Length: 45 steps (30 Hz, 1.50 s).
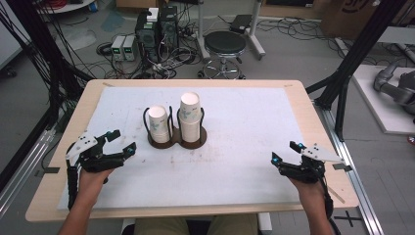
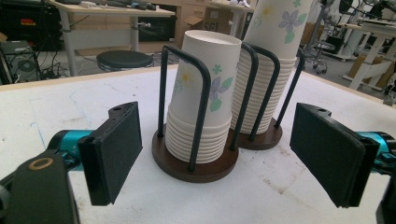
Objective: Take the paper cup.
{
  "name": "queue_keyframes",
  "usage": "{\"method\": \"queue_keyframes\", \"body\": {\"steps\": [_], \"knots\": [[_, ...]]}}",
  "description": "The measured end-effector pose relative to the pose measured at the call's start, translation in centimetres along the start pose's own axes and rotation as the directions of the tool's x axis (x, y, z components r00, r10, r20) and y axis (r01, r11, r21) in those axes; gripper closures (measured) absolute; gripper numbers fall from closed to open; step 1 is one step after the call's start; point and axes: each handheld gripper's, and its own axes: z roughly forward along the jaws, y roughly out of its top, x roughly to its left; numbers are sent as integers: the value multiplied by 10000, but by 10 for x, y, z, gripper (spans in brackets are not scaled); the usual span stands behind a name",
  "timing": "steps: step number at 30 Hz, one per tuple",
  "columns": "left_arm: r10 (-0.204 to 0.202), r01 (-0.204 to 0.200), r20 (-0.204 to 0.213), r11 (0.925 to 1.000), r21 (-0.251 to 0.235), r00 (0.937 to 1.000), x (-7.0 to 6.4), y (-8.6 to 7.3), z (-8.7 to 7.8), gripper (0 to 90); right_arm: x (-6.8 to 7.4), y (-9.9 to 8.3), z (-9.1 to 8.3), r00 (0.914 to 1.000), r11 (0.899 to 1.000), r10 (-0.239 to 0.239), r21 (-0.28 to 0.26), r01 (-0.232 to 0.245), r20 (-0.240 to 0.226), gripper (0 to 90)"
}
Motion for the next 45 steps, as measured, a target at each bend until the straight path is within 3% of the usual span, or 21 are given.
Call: {"method": "queue_keyframes", "body": {"steps": [15,21,30,36,39,45], "knots": [[-98,99,71,9999,-119,9999,2,2,1,167,-1,0,-1,10000,10000,89,-35,-89,-28,201],[-203,209,330,9996,-181,9992,-1,7,2,166,3,-1,-4,9999,9999,125,17,-125,-80,201],[52,-68,508,9995,321,9987,-1,26,19,166,7,1,1,9997,9999,-77,127,80,-245,201],[340,-372,683,9983,456,9971,1,48,31,168,9,1,3,9995,9997,-74,247,82,-302,201],[602,-652,881,9964,548,9943,1,66,42,169,9,1,2,9996,9996,-67,270,74,-292,201],[1031,-1144,1225,9894,894,9871,-4,84,62,173,9,2,2,9996,9997,-112,209,117,-255,201]]}}
